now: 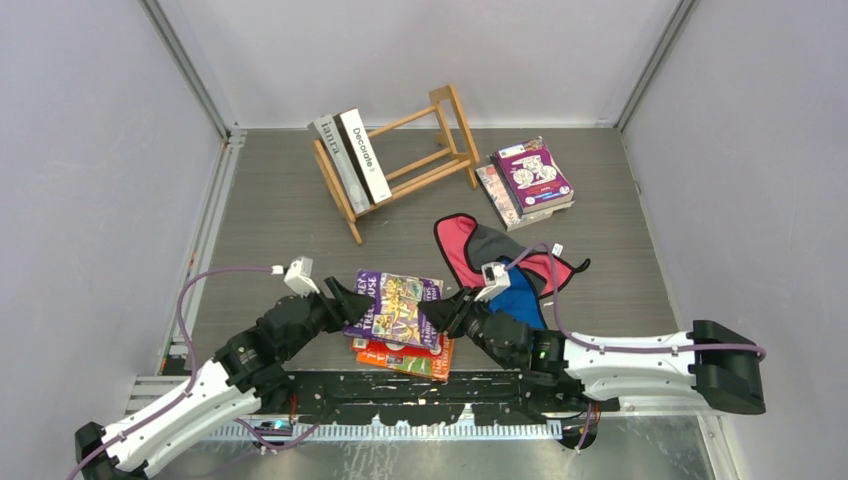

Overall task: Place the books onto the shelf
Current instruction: Pick up the book from the center of the board.

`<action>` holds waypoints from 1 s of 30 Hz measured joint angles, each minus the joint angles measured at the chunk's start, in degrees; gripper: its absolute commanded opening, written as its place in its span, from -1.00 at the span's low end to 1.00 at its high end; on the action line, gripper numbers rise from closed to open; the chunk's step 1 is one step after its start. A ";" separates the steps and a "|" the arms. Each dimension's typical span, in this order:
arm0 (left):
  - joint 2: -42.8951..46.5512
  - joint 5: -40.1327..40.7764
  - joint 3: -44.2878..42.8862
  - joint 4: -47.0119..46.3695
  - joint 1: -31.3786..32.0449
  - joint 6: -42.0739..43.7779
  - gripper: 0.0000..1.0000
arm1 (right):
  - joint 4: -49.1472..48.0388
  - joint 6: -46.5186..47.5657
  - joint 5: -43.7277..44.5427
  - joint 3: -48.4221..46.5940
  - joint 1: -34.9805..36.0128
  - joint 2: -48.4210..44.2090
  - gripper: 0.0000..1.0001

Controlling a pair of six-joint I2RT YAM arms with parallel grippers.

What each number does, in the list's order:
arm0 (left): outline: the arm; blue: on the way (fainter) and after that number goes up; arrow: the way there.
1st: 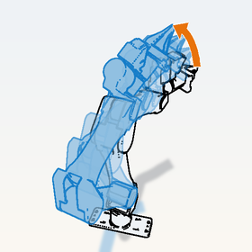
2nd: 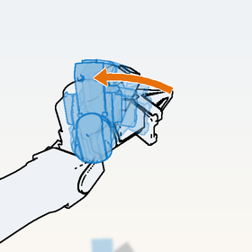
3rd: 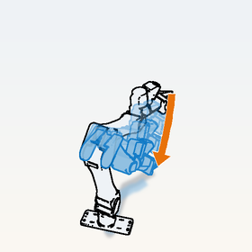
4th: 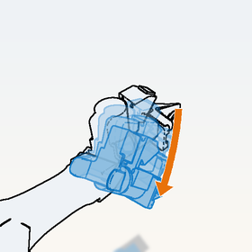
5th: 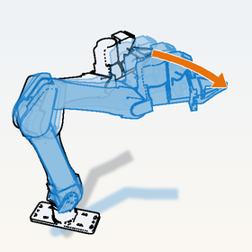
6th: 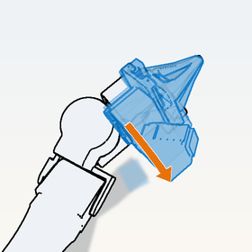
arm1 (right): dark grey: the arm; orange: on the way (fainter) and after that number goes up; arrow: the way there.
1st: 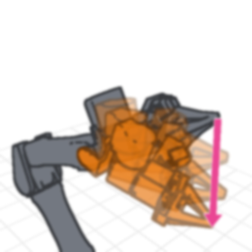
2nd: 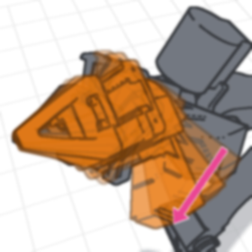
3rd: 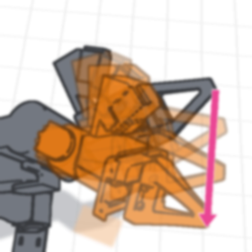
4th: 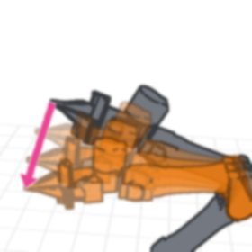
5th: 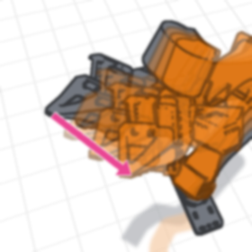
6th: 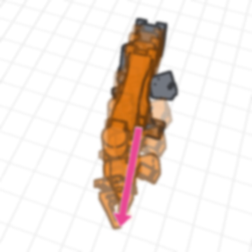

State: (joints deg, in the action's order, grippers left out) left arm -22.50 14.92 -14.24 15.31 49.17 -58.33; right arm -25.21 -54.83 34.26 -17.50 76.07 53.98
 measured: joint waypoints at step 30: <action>16.24 3.61 -9.25 16.72 0.33 -6.80 0.82 | 3.41 -1.75 -0.52 4.24 -1.31 -17.86 -0.98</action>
State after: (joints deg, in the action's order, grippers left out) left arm -6.26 18.52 -23.49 32.03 49.50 -65.12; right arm -21.80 -56.58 33.74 -13.26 74.76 36.12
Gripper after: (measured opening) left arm 0.894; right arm 0.300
